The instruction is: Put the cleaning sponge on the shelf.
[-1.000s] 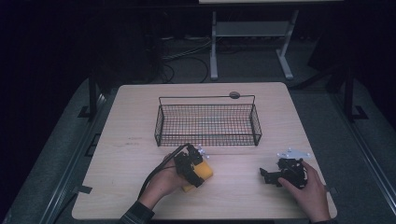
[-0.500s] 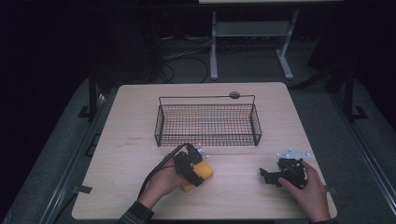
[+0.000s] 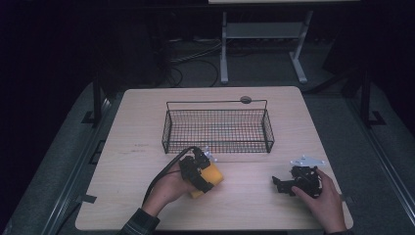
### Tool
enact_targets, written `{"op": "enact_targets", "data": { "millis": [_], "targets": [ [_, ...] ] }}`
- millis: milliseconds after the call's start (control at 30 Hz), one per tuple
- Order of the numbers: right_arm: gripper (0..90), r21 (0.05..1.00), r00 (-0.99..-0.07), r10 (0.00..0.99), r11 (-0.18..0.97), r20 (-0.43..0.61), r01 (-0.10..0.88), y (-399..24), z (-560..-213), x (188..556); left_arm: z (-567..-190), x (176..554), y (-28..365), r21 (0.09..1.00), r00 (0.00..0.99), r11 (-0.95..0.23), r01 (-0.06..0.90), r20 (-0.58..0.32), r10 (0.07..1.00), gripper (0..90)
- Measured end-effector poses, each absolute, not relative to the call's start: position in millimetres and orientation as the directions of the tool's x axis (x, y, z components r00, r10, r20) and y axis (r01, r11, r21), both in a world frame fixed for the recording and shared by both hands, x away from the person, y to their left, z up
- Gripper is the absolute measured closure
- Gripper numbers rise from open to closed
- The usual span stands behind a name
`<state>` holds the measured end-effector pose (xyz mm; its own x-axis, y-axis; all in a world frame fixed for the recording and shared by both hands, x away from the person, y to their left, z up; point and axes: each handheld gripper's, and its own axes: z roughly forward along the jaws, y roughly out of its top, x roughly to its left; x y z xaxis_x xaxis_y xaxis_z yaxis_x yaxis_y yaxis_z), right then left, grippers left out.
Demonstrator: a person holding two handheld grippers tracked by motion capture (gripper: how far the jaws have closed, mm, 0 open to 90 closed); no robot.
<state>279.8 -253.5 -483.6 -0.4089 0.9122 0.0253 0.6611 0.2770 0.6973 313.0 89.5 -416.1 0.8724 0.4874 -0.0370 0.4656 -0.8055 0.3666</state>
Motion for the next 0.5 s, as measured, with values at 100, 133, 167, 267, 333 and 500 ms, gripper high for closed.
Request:
{"op": "enact_targets", "data": {
  "millis": [100, 133, 167, 267, 333, 500],
  "targets": [
    [0.0, 0.697, -0.409, 0.912, 0.277, 0.025, 0.661, -254, -484, 280, -412, 315, 90, 0.371, 0.873, -0.805, 0.464, -0.034, 0.487, 22.9],
    [0.0, 0.697, -0.409, 0.912, 0.277, 0.025, 0.661, -254, -484, 280, -412, 315, 90, 0.371, 0.873, -0.805, 0.464, -0.034, 0.487, 22.9],
    [0.0, 0.697, -0.409, 0.912, 0.277, 0.025, 0.661, -254, -484, 280, -410, 315, 89, 0.377, 0.872, -0.802, 0.464, -0.035, 0.488, 22.9],
    [0.0, 0.697, -0.409, 0.912, 0.277, 0.025, 0.661, -254, -484, 280, -406, 317, 89, 0.38, 0.873, -0.802, 0.461, -0.034, 0.486, 22.9],
    [0.0, 0.697, -0.409, 0.912, 0.276, 0.026, 0.662, -253, -484, 280, -403, 318, 89, 0.379, 0.875, -0.805, 0.456, -0.027, 0.483, 22.9],
    [0.0, 0.697, -0.409, 0.912, 0.277, 0.025, 0.661, -254, -484, 280, -395, 321, 89, 0.389, 0.875, -0.802, 0.453, -0.021, 0.484, 22.9]
  ]
}}
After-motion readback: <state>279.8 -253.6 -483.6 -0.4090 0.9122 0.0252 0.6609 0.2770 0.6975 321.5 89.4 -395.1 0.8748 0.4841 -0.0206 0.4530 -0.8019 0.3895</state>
